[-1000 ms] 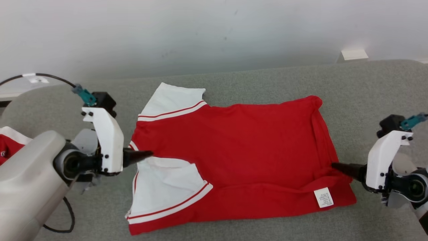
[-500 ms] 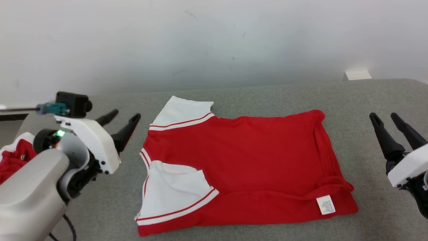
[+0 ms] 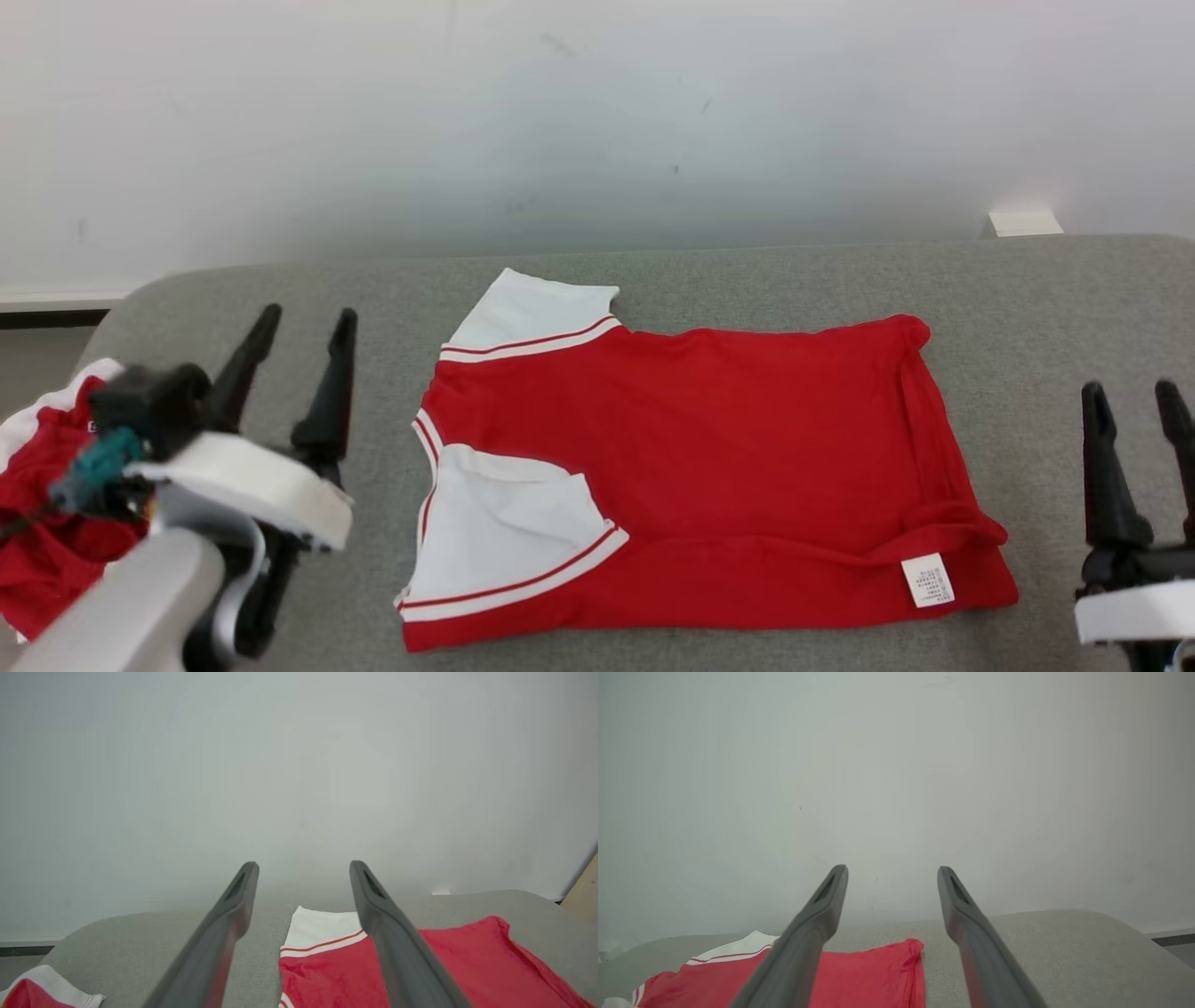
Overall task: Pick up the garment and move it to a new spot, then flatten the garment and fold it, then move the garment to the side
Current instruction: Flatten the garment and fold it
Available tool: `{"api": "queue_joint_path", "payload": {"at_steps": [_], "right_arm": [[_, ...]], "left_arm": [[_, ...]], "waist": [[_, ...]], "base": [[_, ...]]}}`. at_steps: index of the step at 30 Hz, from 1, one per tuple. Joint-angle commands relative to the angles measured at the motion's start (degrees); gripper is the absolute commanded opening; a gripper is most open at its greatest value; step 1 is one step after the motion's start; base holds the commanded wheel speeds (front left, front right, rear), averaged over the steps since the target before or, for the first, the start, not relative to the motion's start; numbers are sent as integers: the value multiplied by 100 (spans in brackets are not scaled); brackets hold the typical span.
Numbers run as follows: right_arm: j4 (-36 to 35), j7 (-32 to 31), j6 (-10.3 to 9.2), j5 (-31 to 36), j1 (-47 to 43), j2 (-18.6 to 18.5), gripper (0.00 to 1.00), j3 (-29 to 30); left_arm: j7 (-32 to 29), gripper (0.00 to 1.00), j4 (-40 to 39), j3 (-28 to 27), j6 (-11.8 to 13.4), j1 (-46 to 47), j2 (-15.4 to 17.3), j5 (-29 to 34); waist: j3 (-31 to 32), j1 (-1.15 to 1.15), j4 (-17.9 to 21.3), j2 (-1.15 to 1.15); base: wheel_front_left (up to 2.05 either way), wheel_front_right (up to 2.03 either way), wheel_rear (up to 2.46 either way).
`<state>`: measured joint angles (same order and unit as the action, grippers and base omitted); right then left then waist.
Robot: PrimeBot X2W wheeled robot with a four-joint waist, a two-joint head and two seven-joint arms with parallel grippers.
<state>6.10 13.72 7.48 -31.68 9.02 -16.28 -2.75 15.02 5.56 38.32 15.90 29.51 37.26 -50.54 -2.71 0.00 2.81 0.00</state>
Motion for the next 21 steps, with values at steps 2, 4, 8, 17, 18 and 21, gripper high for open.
{"api": "queue_joint_path", "payload": {"at_steps": [2,4,8,17,18,21], "right_arm": [[-78,46,1,163,-287,129,100,104],[-110,61,1,213,-492,307,100,209],[-132,97,1,291,-867,493,100,301],[479,133,1,752,-1160,401,100,130],[542,137,1,746,-1121,411,100,117],[699,141,1,761,-1016,398,100,68]], "left_arm": [[11,100,-208,-238,67,-460,-137,321],[13,100,-405,-598,101,-861,-349,598],[13,100,-589,-1199,40,-1665,-892,1083],[14,100,-310,-2203,-631,-2693,-2081,2159],[14,100,-253,-2272,-746,-2725,-2174,2253],[15,100,-76,-2443,-1047,-2751,-2352,2480]], "waist": [[-23,0,-25,0],[-39,0,-41,0],[-44,0,-48,0],[-179,0,-10,0],[-198,0,-7,0],[-212,0,2,0]], "base": [[0,0,0],[0,0,0],[0,0,0],[0,0,0],[0,0,0],[0,0,0]]}}
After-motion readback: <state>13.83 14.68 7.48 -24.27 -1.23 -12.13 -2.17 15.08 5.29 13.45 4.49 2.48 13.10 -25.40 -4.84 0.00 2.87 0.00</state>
